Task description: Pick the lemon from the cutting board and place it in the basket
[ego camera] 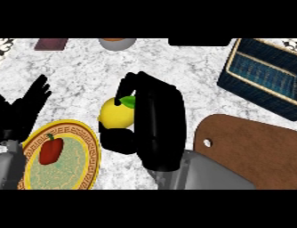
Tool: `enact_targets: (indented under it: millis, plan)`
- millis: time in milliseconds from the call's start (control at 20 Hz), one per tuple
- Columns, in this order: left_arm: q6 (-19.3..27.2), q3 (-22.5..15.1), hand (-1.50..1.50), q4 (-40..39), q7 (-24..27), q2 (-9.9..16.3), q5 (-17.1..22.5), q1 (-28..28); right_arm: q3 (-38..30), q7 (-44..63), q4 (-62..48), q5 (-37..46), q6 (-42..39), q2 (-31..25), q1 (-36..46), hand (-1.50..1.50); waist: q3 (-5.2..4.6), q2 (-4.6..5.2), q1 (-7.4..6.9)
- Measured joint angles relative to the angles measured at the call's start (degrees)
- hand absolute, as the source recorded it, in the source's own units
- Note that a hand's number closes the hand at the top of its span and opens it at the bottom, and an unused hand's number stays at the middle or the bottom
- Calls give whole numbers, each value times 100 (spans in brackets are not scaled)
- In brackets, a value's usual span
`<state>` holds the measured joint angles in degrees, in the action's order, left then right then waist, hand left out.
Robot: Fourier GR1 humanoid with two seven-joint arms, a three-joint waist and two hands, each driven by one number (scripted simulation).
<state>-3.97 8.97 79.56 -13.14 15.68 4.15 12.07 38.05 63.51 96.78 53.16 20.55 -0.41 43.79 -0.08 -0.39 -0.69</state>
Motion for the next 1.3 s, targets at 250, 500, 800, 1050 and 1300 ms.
enact_targets:
  millis: [250, 500, 800, 1050, 1300]
  plan:
    - [11, 52, 0, -67, 2, 31, -11, 59, -741, 221, -214, 99, -434, -1, 872, 150, 0, 10, 37]
    - [147, -14, 0, -202, 129, -91, -156, 105, -1585, 153, -678, 133, -767, -59, 1621, 150, 1, 22, 54]
    - [24, 42, 0, -109, 110, -10, -87, 30, -2480, -112, -1333, 237, -913, -373, 2098, 150, 4, 32, 38]
    - [40, 35, 0, -80, 102, -59, -86, 22, -2964, -278, -1983, 417, -1085, -829, 2339, 150, 3, 38, 40]
    - [30, 85, 0, -100, 113, -28, -86, 51, -3355, -520, -2352, 497, -1122, -1206, 2212, 150, 6, 42, 47]
